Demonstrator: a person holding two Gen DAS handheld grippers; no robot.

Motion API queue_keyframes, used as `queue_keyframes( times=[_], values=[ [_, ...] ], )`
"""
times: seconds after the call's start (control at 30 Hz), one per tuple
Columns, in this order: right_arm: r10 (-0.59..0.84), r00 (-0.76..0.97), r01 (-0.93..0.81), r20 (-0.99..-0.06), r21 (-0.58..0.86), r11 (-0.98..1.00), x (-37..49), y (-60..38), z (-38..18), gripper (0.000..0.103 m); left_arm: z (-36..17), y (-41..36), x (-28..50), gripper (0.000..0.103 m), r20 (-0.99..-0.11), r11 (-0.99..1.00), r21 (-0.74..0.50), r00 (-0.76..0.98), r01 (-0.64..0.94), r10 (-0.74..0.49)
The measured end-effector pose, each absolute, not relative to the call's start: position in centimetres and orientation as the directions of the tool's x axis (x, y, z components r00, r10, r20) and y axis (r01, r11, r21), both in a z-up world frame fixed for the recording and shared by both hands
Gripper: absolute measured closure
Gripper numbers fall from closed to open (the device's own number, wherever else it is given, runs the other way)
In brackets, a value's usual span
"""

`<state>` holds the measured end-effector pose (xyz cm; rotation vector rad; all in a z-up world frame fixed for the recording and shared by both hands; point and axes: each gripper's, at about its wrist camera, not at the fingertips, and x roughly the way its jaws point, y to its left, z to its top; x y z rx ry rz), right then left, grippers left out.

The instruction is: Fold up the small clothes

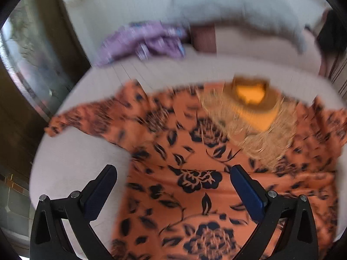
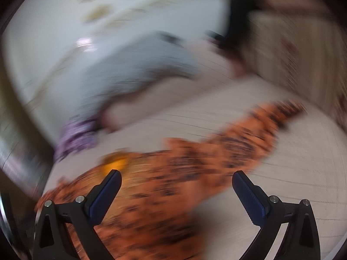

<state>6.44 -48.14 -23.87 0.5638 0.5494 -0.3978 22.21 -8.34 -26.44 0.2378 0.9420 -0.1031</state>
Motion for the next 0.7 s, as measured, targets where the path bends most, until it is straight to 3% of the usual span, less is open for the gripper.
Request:
queue_keyframes(
  times=[0.1,0.23,0.3,0.5,0.53,0.57,0.6,0.7],
  values=[
    [-0.221,0.736,0.622,-0.640,0.509,0.595,5.2,-56.5,-28.7,0.001,-29.2,-10.1,24.4,0.000,-0.820,0.967,0.153,0.573,0.202,0.010],
    [-0.207,0.814,0.581,-0.543,0.747,0.325,3.6,-64.3,-32.9,0.003,-31.5,-12.3,26.9,0.000,-0.845,0.963,0.122,0.534,0.241,-0.026],
    [-0.243,0.809,0.587,-0.535,0.754,0.294,4.1,-66.7,-33.4,0.005,-32.1,-12.9,27.3,0.000,-0.849,0.957,0.124,0.527,0.261,-0.033],
    [-0.232,0.785,0.619,-0.575,0.743,0.255,7.4,-71.7,-35.6,0.032,-33.4,-14.1,27.2,0.000,-0.850,0.934,0.151,0.525,0.324,-0.045],
    [-0.249,0.767,0.641,-0.591,0.724,0.255,7.7,-72.0,-36.0,0.047,-33.5,-14.2,27.3,0.000,-0.858,0.934,0.141,0.512,0.327,-0.050],
    [-0.262,0.760,0.648,-0.594,0.716,0.258,8.0,-72.3,-36.4,0.079,-33.5,-14.2,27.4,0.000,-0.862,0.937,0.135,0.504,0.323,-0.050],
    [-0.261,0.758,0.652,-0.598,0.712,0.261,8.2,-72.7,-36.8,0.087,-33.4,-14.2,27.5,0.000,-0.864,0.939,0.129,0.501,0.319,-0.051],
    [-0.285,0.767,0.641,-0.575,0.701,0.311,8.6,-71.6,-35.0,0.092,-32.4,-13.9,27.6,0.000,-0.844,0.945,0.135,0.535,0.298,-0.048]
  ],
)
